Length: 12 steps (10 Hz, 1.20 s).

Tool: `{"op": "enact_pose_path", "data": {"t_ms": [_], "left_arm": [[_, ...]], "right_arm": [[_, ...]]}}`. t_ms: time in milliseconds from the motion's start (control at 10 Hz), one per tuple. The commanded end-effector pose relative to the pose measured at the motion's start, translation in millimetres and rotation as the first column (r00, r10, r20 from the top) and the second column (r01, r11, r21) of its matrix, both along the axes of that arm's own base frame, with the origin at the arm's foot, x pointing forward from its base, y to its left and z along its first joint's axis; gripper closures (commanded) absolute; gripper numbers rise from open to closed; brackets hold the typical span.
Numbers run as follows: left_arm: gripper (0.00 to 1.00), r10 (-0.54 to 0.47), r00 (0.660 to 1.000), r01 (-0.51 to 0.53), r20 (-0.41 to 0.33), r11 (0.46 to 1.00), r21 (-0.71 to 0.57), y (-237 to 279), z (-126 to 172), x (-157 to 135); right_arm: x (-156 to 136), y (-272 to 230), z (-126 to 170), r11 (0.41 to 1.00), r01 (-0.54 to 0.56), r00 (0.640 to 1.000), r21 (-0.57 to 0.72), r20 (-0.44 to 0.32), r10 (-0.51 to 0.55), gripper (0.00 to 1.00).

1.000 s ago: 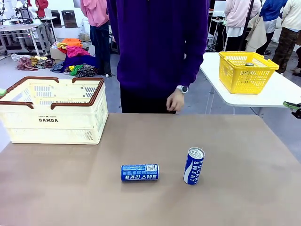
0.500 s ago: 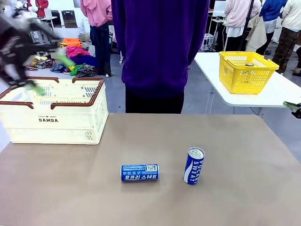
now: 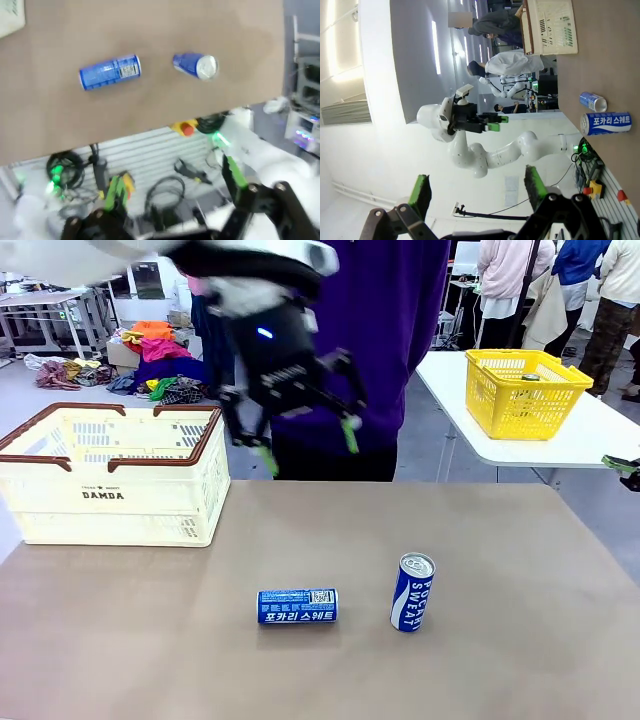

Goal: Place the drinks into the Shopping basket.
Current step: Pick up one drink and place it into the Shopping basket.

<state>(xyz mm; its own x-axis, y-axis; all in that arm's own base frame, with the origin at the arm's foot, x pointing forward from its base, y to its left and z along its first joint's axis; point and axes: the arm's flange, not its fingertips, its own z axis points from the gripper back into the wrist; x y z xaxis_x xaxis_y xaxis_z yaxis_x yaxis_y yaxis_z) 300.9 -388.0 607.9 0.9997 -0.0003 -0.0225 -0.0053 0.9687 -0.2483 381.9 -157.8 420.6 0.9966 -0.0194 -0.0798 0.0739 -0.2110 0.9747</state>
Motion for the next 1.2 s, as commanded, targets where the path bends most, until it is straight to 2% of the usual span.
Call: {"op": "enact_pose_path", "data": {"t_ms": [0,100,200,300,400,600,800,1100], "left_arm": [[0.0,0.108,0.989,-0.118,0.104,0.989,0.092,-43.8,-28.5,17.8],[0.0,0.072,0.986,-0.085,0.148,0.993,0.082,-74.7,-58.0,13.2],[0.0,0.075,0.988,-0.09,0.138,0.99,0.11,-98.3,-85.8,14.4],[0.0,0.082,0.984,-0.105,0.16,0.985,0.139,-116.8,-109.0,14.7],[0.0,0.047,0.986,-0.068,0.158,0.99,0.126,-130.8,-124.2,14.2],[0.0,0.001,0.98,-0.022,0.197,0.994,0.107,-150.9,-144.2,12.6],[0.0,-0.055,0.983,0.035,0.176,0.993,0.11,-165.1,-163.3,14.5],[0.0,-0.068,0.989,0.045,0.132,0.984,0.17,-172.0,-185.3,27.5]], "right_arm": [[0.5,-3.3,4.9,1.0,0.005,1.0,0.014,-0.016,-0.004,0.0],[0.5,-3.3,4.9,1.0,0.005,1.0,0.014,-0.016,-0.004,0.0],[0.5,-3.3,4.9,1.0,0.005,1.0,0.014,-0.016,-0.004,0.0],[0.5,-3.3,4.9,1.0,0.005,1.0,0.014,-0.016,-0.004,0.0],[0.5,-3.3,4.9,1.0,0.005,1.0,0.014,-0.016,-0.004,0.0],[0.5,-3.3,4.9,1.0,0.005,1.0,0.014,-0.016,-0.004,0.0],[0.5,-3.3,4.9,1.0,0.005,1.0,0.014,-0.016,-0.004,0.0],[0.5,-3.3,4.9,1.0,0.005,1.0,0.014,-0.016,-0.004,0.0]]}}
